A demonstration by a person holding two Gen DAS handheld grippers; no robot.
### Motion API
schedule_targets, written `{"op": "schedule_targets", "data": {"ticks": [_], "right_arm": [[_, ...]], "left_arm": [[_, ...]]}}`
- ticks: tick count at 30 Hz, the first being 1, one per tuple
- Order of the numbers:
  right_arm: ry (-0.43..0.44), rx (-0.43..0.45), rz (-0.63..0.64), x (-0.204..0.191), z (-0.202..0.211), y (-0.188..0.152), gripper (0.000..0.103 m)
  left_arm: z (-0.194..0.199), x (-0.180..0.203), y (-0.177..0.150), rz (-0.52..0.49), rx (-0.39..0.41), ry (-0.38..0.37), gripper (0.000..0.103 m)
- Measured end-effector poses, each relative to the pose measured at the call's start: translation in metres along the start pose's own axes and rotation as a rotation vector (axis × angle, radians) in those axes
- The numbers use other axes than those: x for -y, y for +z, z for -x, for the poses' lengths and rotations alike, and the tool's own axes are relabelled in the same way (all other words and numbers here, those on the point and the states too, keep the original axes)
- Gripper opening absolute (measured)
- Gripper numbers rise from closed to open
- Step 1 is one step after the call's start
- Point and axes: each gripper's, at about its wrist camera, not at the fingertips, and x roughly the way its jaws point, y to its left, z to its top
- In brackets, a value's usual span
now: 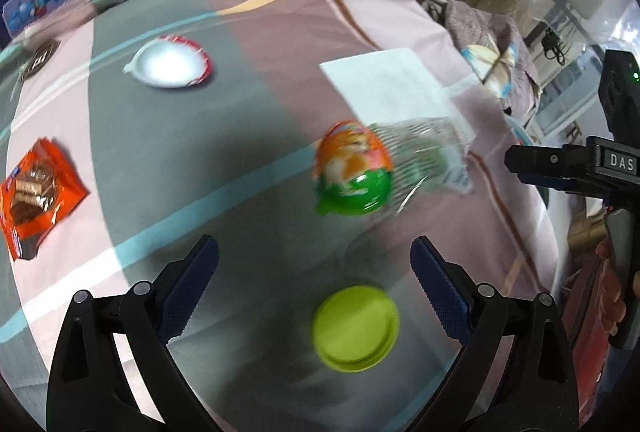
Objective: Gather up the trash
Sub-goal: 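Grasp the orange-green toy egg with the left gripper while the right grasps the clear wrapper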
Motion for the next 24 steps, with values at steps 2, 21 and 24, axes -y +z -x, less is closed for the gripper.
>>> {"op": "schedule_targets", "data": {"ticks": [2, 21, 24], "right_arm": [[0.010, -0.021, 0.006, -0.009, -0.010, 0.000, 0.078], [0.067, -0.023, 0.077, -0.031, -0.043, 0.016, 0.048], [0.076, -0.021, 0.064, -0.024, -0.041, 0.018, 0.048]], "left_arm": [[-0.002, -0.004, -0.001, 0.003, -0.001, 0.007, 0.096], [-0.024, 0.004, 0.021, -0.037, -0.011, -0.043, 0.096], [-0.030, 0.016, 0.026, -0.068, -0.002, -0.032, 0.093]]}}
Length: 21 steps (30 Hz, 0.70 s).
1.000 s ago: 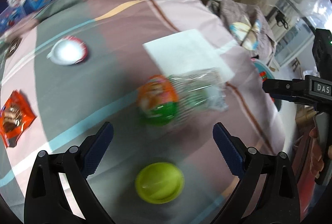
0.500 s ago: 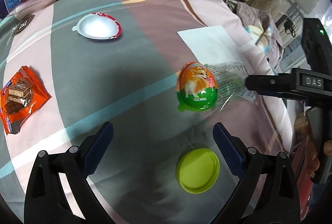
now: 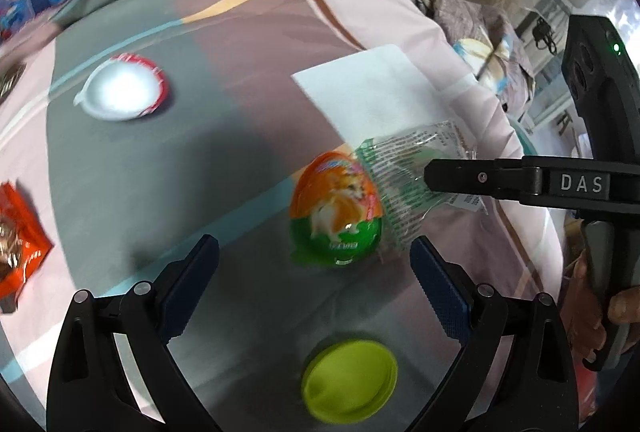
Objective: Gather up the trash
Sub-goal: 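Grasp the orange-green toy egg with the left gripper while the right grasps the clear wrapper, then carry the toy egg and clear wrapper over the teal bin with both tools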
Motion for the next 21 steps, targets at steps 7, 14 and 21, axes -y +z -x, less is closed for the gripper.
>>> {"op": "schedule_targets", "data": {"ticks": [7, 14, 21], "right_arm": [[0.016, -0.003, 0.002, 0.008, 0.003, -0.001, 0.048], [0.016, 0.037, -0.001, 0.014, 0.014, 0.000, 0.044], [0.011, 0.088, -0.013, 0.025, 0.032, 0.000, 0.042]], "left_arm": [[-0.017, 0.017, 0.009, -0.079, 0.000, 0.085, 0.066], [-0.012, 0.015, 0.010, -0.046, 0.008, 0.089, 0.049], [0.008, 0.014, 0.014, -0.006, 0.039, 0.082, 0.049]]}}
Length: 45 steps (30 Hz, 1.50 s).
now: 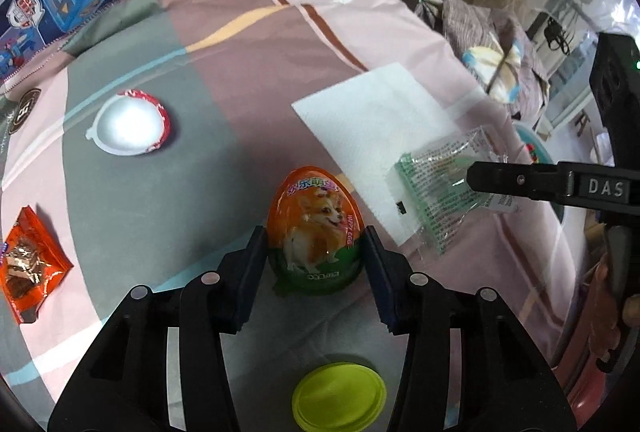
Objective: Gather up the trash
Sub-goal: 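Carry the toy egg and clear wrapper over the teal bin with both tools, then open both grippers to drop the toy egg and wrapper into the bin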
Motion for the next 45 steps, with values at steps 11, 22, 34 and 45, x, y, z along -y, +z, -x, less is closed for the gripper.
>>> {"op": "schedule_targets", "data": {"ticks": [11, 22, 34, 45], "right_arm": [[0.021, 0.104, -0.044, 0.031, 0.047, 0.001, 0.040], [0.009, 0.248, -0.168, 0.112, 0.112, 0.004, 0.039], [-0.060, 0.341, -0.373, 0.239, 0.171, -0.018, 0.039], [-0.090, 0.315, -0.447, 0.292, 0.175, -0.026, 0.038]], "left_arm": [[0.019, 0.040, 0.015, -0.046, 0.028, -0.038, 0.049], [0.013, 0.128, 0.039, -0.180, 0.025, -0.096, 0.049], [-0.029, 0.253, 0.061, -0.357, -0.042, -0.175, 0.049], [-0.078, 0.324, 0.066, -0.422, -0.128, -0.222, 0.050]]}}
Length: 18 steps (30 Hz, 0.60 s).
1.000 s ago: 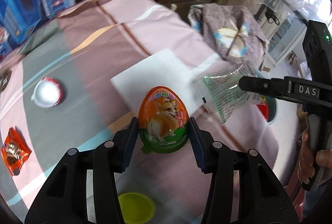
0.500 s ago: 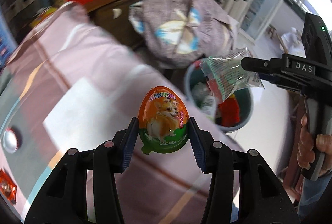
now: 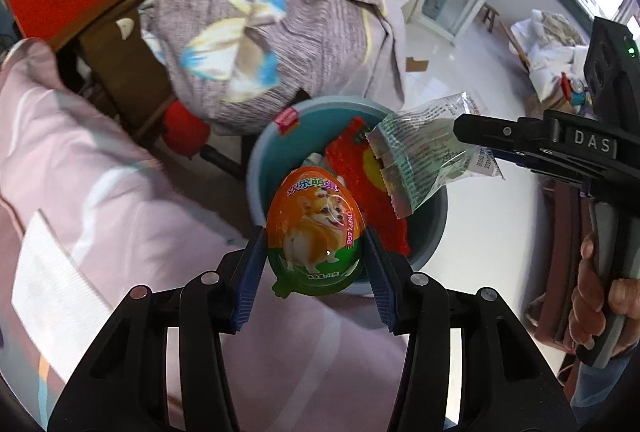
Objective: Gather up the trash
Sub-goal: 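Open both grippers to drop the toy egg and wrapper into the bin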
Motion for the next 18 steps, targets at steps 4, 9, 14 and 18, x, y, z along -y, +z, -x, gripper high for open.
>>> {"op": "schedule_targets", "data": {"ticks": [4, 9, 14, 18], "right_arm": [[-0.014, -0.007, -0.012, 0.009, -0.003, 0.005, 0.037], [-0.026, -0.021, -0.012, 0.013, -0.009, 0.008, 0.033], [-0.023, -0.041, -0.025, 0.016, -0.018, 0.009, 0.033], [-0.026, -0.053, -0.026, 0.013, -0.023, 0.009, 0.039]], "left_arm": [[-0.015, 0.006, 0.009, -0.002, -0.016, -0.011, 0.051], [-0.025, 0.004, 0.015, 0.024, -0.023, -0.003, 0.073], [-0.029, -0.003, 0.012, 0.042, -0.036, -0.001, 0.076], [-0.028, -0.008, 0.009, 0.058, -0.036, 0.000, 0.078]]}}
